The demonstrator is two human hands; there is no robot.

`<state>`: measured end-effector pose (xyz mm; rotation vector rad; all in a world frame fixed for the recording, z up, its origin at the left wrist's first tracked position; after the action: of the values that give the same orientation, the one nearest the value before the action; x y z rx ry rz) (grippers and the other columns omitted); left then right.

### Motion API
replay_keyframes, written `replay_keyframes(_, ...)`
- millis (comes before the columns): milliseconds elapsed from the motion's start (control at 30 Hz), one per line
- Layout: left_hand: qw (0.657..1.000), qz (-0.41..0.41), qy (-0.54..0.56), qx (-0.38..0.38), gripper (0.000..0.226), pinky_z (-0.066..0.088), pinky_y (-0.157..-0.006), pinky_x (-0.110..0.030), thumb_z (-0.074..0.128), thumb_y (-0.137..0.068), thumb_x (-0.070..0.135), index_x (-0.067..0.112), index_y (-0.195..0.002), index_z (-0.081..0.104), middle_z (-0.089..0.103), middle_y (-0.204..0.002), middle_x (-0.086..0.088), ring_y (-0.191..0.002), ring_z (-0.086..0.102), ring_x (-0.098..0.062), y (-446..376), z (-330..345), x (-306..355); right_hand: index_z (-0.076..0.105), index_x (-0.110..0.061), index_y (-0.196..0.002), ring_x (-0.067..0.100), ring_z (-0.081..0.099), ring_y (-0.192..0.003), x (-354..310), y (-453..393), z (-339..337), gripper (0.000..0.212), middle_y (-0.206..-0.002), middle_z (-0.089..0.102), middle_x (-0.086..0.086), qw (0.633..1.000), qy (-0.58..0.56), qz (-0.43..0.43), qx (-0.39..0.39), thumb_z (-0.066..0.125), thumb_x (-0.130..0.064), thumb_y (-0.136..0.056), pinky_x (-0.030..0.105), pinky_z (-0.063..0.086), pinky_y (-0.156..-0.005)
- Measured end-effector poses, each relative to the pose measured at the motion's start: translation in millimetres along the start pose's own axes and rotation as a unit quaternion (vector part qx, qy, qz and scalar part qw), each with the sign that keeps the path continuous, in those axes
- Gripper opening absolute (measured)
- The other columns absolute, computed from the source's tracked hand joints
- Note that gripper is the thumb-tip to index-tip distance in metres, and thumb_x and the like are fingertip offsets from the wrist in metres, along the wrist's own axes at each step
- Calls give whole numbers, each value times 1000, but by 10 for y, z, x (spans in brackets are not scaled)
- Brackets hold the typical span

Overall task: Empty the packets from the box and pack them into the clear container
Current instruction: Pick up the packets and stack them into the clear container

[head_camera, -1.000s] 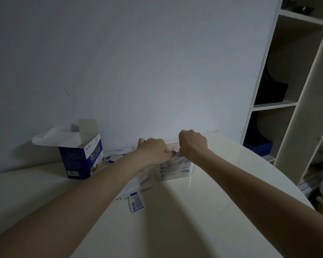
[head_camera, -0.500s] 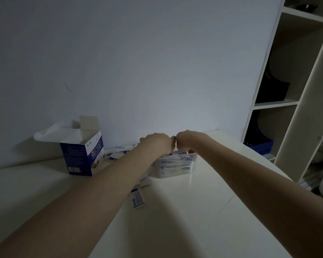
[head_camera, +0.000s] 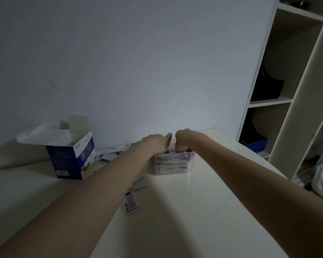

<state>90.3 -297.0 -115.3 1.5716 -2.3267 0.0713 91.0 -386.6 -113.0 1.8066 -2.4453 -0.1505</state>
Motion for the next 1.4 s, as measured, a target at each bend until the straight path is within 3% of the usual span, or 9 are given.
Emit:
replay_keyframes(167, 999, -9, -29, 12, 65, 38, -79, -31, 10, -101, 43, 0, -117, 56, 56, -97, -19, -87, 57, -28, -58, -44, -19, 38, -10, -66, 14, 44, -55, 4, 37, -91, 29, -67, 45, 3, 1000, -1, -1, -4, 60, -12, -85, 20, 36, -49)
replay_keyframes(267, 999, -9, -25, 31, 64, 40, -74, -30, 10, -100, 43, 0, -114, 55, 54, -75, -14, -57, 47, -19, -11, -153, -10, 37, -9, -65, 17, 48, -60, 9, 26, -104, 30, -75, 48, 5, 1000, 6, -1, 3, 60, -12, -85, 21, 36, -49)
replay_keyframes(467, 998, -9, -7, 56, 57, 39, -68, -27, 11, -100, 43, 5, -108, 53, 46, -60, -8, -54, 44, -17, 71, -273, -23, 47, -5, -72, 18, 54, -55, -15, 97, -175, 19, -68, 54, 5, 1000, 7, -13, -6, 59, -10, -86, 23, 41, -51)
replay_keyframes(667, 998, 6, 3, 66, 59, 33, -63, -26, 13, -100, 42, 1, -108, 55, 50, -88, -18, -64, 40, -19, 119, -262, 8, 51, -7, -98, 18, 57, -69, -119, 137, 41, 34, -77, 59, 3, 991, 56, -35, -117, 61, -37, -87, 27, 41, -70)
replay_keyframes(767, 998, 17, -1, 67, 59, 27, -52, -27, 15, -101, 40, -1, -105, 57, 41, -68, -9, -54, 32, -16, 108, -245, 16, 53, -5, -119, 21, 56, -84, -119, 158, 42, 53, -82, 59, 3, 991, 50, -40, -116, 63, -42, -84, 28, 39, -76)
replay_keyframes(833, 997, 23, -7, 70, 55, 28, -53, -27, 15, -101, 40, 4, -79, 51, 37, -61, -6, -52, 32, -15, 84, -227, 9, 50, -4, -125, 22, 52, -90, -112, 175, 21, 59, -96, 58, 5, 992, 55, -45, -107, 62, -44, -84, 28, 37, -78)
replay_keyframes(933, 997, 30, -14, 76, 57, 32, -54, -26, 15, -100, 45, 9, -62, 38, 43, -59, -5, -53, 42, -18, 72, -198, -25, 55, -7, -112, 21, 50, -88, -111, 159, 15, 46, -87, 55, 3, 992, 67, -45, -98, 64, -41, -83, 27, 38, -78)
replay_keyframes(1067, 996, 45, -37, 63, 64, 39, -75, -31, 14, -98, 50, 8, -86, 61, 63, -79, -8, -68, 55, -22, 71, -146, -54, 49, -9, -71, 15, 52, -62, -64, 103, 30, 32, -69, 53, 1, 993, 44, -26, -106, 72, -29, -79, 23, 44, -64)
replay_keyframes(1400, 992, 43, -96, 66, 62, 39, -93, -38, 13, -99, 50, 9, -99, 61, 62, -98, -7, -82, 51, -21, 107, -177, -27, 58, -6, -80, 12, 57, -65, -37, 98, -109, 12, -77, 61, 3, 993, -12, -39, -111, 67, -13, -82, 19, 44, -55)
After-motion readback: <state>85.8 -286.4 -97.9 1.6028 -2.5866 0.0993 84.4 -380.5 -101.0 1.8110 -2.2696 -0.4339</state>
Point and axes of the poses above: each hand's wrist, its own y-axis away from the middle knuckle, its own z-axis out of the palm, x = y × z, the point moved 8 cm from there along -y, towards the middle knuckle
